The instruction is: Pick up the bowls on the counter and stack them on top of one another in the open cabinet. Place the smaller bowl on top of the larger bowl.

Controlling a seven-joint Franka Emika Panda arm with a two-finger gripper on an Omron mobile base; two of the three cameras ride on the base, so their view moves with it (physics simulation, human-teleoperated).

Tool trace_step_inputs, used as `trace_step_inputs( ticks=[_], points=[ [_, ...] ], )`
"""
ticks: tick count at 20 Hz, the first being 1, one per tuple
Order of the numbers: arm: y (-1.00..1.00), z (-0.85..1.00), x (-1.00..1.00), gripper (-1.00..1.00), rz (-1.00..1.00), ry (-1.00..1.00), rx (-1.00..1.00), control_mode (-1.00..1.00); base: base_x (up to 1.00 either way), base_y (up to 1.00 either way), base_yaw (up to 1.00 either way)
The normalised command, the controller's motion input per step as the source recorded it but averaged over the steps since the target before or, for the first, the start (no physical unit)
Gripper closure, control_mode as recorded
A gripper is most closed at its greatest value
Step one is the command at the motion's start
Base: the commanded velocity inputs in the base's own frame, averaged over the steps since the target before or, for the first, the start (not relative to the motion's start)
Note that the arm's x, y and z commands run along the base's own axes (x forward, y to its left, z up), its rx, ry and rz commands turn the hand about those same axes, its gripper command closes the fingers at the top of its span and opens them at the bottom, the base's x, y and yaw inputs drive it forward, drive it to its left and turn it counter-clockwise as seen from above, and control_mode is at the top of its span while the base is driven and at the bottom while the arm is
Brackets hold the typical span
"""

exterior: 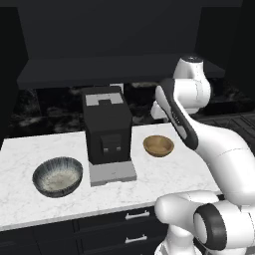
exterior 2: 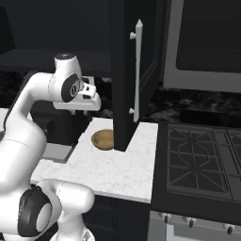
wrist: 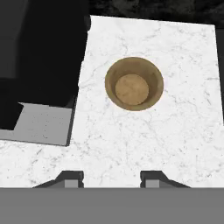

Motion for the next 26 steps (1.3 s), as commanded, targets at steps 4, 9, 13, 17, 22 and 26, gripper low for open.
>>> trace_step_inputs(
  ticks=[4, 9, 13, 17, 22, 26],
  points=[
    [0.03, -0.29, 0.00, -1.00, 0.00, 0.16, -0.10, -1.00, 0.00, 0.00, 0.00],
    [-0.09, -0.92, -0.03, -1.00, -0.03, 0.26, -0.10, -1.00, 0.00, 0.00, 0.00],
    [-0.21, -1.00, 0.32, -1.00, 0.10, 0.26, -0.07, -1.00, 0.00, 0.00, 0.00],
    [-0.25, -0.87, 0.43, -1.00, 0.33, 0.07, -0.11, -1.00, 0.00, 0.00, 0.00],
    [-0.50, -0.54, 0.16, -1.00, 0.62, -0.06, 0.00, -1.00, 0.00, 0.00, 0.00],
    [-0.24, -0.34, 0.15, -1.00, 0.44, -0.09, 0.02, -1.00, 0.00, 0.00, 0.00]
  ],
)
